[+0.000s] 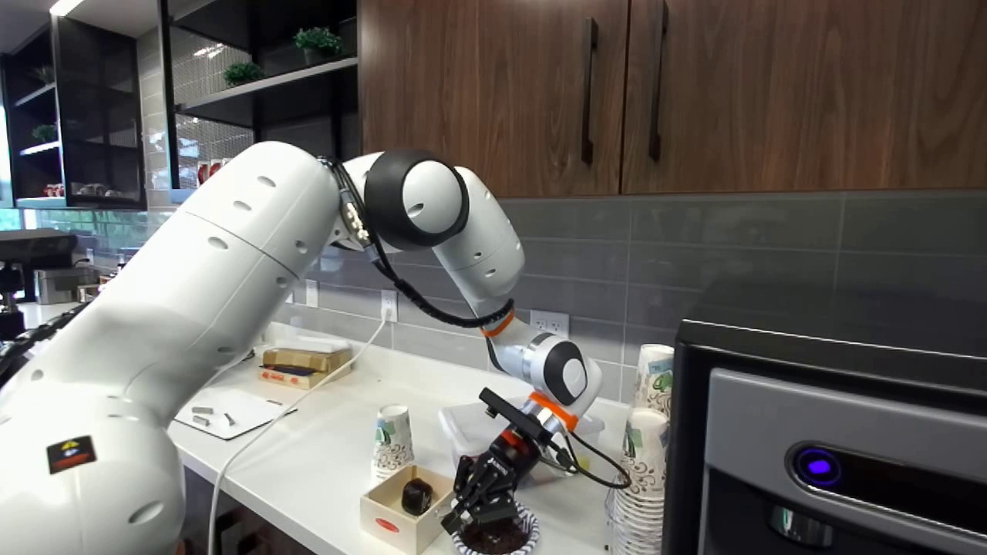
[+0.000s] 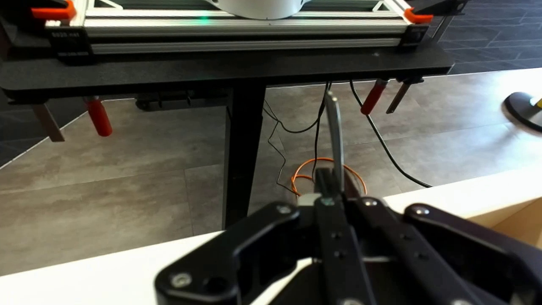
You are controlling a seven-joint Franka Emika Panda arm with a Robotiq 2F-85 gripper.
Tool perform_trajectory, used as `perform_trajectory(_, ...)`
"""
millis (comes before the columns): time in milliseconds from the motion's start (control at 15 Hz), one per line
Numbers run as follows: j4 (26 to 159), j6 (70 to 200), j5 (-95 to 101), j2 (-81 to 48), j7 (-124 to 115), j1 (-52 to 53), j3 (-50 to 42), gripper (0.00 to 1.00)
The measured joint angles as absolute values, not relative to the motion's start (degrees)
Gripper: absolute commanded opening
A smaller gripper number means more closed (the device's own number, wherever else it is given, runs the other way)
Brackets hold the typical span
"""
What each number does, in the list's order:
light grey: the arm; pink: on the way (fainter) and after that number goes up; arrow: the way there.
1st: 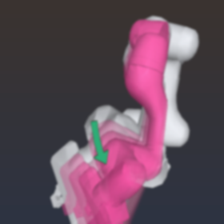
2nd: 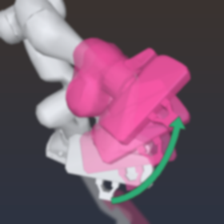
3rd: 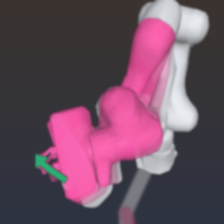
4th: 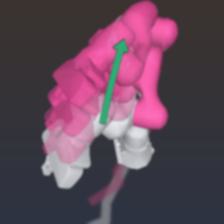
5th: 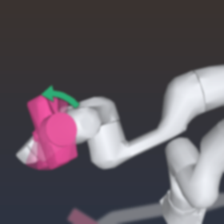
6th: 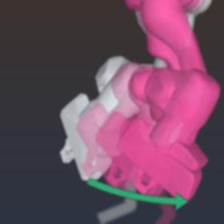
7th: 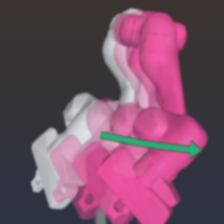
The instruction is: Stir the contents of the paper plate with a spoon
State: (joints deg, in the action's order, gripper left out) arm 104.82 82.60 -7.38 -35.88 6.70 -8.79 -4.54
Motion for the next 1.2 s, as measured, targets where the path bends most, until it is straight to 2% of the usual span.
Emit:
perform_trajectory(533, 105.19, 83.09, -6.61, -35.94, 7.89, -7.85, -2.21, 0.02)
perform_trajectory(600, 105.36, 83.26, -6.03, -35.99, 7.11, -7.56, -2.34, 0.28)
perform_trajectory(667, 105.55, 83.55, -5.33, -36.10, 6.25, -7.24, -2.46, 0.29)
perform_trajectory(733, 105.79, 83.89, -4.69, -36.28, 5.50, -6.89, -2.57, 0.35)
perform_trajectory(1200, 107.19, 87.34, -0.33, -38.59, 0.97, -4.78, -2.88, 0.89)
